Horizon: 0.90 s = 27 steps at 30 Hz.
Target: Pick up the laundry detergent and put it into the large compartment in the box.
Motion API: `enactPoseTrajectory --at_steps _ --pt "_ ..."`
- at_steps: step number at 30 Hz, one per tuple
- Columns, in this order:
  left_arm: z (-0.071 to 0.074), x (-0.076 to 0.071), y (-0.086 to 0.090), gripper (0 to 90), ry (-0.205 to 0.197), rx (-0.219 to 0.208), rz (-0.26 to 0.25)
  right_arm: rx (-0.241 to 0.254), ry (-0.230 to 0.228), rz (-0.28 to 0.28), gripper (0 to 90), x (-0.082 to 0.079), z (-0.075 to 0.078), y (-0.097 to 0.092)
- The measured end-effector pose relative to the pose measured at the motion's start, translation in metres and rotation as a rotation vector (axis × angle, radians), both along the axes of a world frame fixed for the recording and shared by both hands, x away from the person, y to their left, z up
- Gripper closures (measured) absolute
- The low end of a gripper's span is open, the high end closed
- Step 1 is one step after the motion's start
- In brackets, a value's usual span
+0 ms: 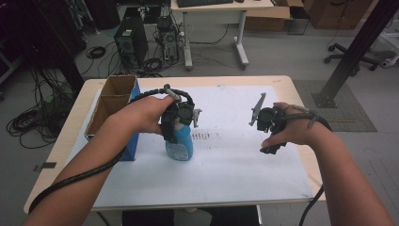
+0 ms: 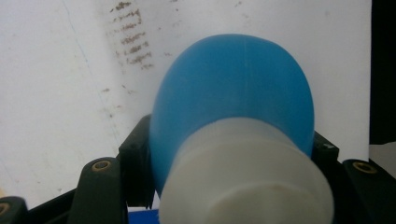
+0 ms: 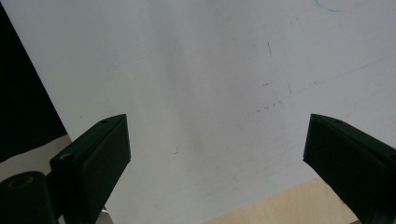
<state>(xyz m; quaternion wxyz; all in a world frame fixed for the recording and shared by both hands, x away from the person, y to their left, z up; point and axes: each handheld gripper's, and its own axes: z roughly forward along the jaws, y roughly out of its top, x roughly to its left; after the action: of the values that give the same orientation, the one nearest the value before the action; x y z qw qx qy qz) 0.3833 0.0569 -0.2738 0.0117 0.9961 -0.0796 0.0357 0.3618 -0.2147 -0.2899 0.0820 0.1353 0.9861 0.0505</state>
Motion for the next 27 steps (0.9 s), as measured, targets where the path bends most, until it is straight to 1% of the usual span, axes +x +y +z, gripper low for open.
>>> enactPoseTrajectory --at_steps 3,4,5,6,7,8,9,10,14,15,16,18,19,21,22,23,24,27 --pt "0.009 0.000 -0.001 37.5 0.012 0.001 0.034 0.000 0.000 -0.003 7.3 0.000 0.002 -0.001" --pt "0.011 0.000 -0.001 37.5 0.012 -0.002 0.055 0.004 -0.004 0.007 7.3 0.000 0.002 -0.001" --pt "0.013 -0.001 -0.001 37.5 0.012 0.003 0.091 0.001 -0.004 0.000 7.3 0.000 0.002 -0.001" --pt "0.015 -0.001 -0.002 37.5 0.007 0.013 0.121 0.003 -0.005 0.004 7.3 0.000 0.003 -0.001" --pt "0.017 -0.001 -0.003 37.5 -0.004 0.021 0.145 -0.002 -0.003 0.000 7.3 0.000 0.003 -0.001" --pt "0.018 -0.001 -0.003 37.6 -0.019 0.026 0.176 0.000 -0.006 0.008 7.3 0.000 0.003 -0.001" --pt "0.018 -0.001 -0.003 37.6 -0.019 0.026 0.176 0.000 -0.006 0.008 7.3 0.000 0.003 -0.001" --pt "0.020 0.000 -0.003 37.6 -0.029 0.029 0.210 0.005 -0.008 0.009 7.3 0.000 0.003 -0.002" --pt "0.022 0.003 0.002 37.6 -0.028 0.029 0.320 0.005 -0.010 0.008 7.4 -0.001 0.004 -0.003" --pt "0.023 0.003 0.003 37.6 -0.028 0.025 0.335 0.001 -0.007 0.000 7.4 -0.001 0.004 -0.003" --pt "0.024 0.003 0.003 37.6 -0.029 0.019 0.357 0.007 -0.010 0.007 7.4 -0.001 0.004 -0.004" --pt "0.028 0.003 0.004 37.6 -0.020 0.012 0.422 0.006 -0.011 0.009 7.4 0.000 0.004 -0.004" --pt "0.029 0.003 0.005 37.7 -0.016 0.006 0.440 0.005 -0.011 0.011 7.4 0.000 0.005 -0.004" --pt "0.033 0.003 0.005 37.6 0.006 -0.006 0.508 0.000 -0.005 0.002 7.4 0.000 0.005 -0.003" --pt "0.035 0.003 0.005 37.6 0.012 -0.013 0.515 0.006 -0.011 0.011 7.4 0.000 0.005 -0.002" --pt "0.036 0.002 0.006 37.6 0.023 -0.019 0.533 0.002 -0.008 0.006 7.5 0.000 0.005 -0.001" --pt "0.038 0.002 0.005 37.6 0.028 -0.030 0.553 0.007 -0.011 0.014 7.5 0.000 0.005 -0.001" --pt "0.044 -0.001 0.005 37.5 0.042 -0.066 0.617 0.004 -0.008 0.010 7.5 0.000 0.006 0.002"
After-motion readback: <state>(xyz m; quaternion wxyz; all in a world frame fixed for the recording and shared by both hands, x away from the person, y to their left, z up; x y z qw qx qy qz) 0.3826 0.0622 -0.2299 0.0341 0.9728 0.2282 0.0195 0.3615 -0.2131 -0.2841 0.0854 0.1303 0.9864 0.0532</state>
